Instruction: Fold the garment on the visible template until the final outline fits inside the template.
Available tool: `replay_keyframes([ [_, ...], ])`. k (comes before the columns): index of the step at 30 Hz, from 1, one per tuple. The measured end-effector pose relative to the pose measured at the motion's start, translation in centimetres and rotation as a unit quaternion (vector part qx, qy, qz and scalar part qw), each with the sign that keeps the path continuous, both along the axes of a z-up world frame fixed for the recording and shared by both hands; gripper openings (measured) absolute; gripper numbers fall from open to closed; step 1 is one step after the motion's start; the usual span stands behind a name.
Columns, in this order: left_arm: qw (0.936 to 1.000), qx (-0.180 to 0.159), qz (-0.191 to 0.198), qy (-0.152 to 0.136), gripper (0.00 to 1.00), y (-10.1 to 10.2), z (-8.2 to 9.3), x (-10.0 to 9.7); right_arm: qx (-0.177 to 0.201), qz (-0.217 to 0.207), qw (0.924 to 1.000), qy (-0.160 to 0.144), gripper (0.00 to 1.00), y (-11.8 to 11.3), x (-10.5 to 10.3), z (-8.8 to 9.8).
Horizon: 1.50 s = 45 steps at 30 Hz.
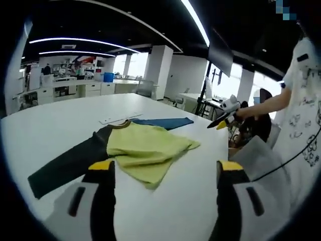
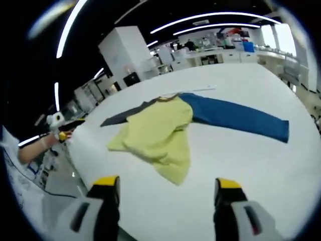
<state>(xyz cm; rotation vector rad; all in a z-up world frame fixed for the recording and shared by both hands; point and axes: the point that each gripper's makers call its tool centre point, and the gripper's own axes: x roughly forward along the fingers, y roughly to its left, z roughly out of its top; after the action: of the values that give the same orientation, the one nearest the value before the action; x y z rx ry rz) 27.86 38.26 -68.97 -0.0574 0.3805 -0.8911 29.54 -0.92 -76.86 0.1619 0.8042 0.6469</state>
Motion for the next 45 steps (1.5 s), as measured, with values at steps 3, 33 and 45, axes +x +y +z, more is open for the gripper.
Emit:
replay_keyframes([
  [3, 1.0, 0.002, 0.002, 0.002, 0.8, 0.0, -0.1, -0.3, 0.004, -0.003, 0.9999, 0.01, 0.72, 0.2, 0.2, -0.6],
  [33, 0.9995, -0.003, 0.024, 0.017, 0.75, -1.3, -2.0, -1.7, 0.003, -0.035, 0.9954, 0.09, 0.34, 1.9, 2.2, -6.7],
  [45, 0.9994, -0.005, 0.026, 0.023, 0.72, -1.8, -2.4, -1.2, 0.028, -0.053, 0.9915, 0.115, 0.15, 2.8, 2.2, -7.1],
])
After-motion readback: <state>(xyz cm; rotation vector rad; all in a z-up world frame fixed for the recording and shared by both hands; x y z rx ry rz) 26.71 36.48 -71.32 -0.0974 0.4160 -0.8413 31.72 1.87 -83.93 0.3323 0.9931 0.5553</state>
